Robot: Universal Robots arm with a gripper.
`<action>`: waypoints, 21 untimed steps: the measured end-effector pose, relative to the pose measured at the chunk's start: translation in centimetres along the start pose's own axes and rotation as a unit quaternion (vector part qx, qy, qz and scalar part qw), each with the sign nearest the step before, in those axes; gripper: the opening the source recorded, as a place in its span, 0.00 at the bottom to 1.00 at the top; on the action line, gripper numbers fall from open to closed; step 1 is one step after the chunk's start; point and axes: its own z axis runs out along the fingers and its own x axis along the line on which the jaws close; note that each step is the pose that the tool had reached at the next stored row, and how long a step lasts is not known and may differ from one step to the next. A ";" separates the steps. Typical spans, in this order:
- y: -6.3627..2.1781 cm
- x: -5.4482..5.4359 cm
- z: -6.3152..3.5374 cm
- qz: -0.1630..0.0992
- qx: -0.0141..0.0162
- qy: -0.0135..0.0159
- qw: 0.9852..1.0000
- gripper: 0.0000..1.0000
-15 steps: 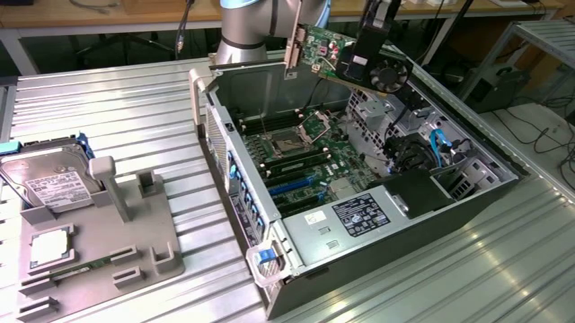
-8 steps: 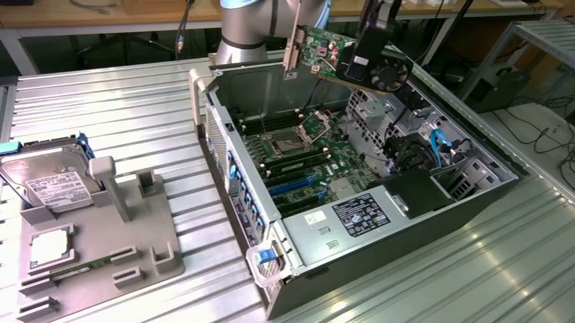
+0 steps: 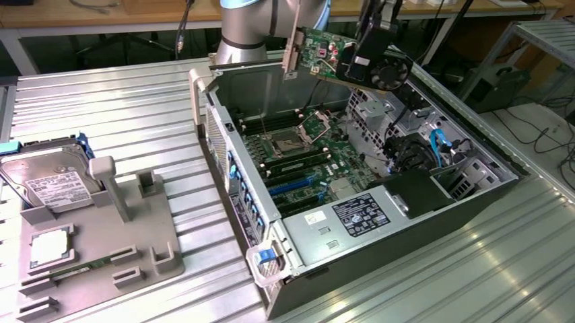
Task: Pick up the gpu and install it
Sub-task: 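Insert the gpu into the slot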
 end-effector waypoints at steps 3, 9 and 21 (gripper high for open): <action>0.00 0.0 0.00 -0.012 0.000 0.000 1.000 0.28; 0.00 0.0 0.00 -0.037 -0.001 0.001 0.999 0.28; -0.01 0.0 0.00 -0.092 -0.001 0.002 0.996 0.28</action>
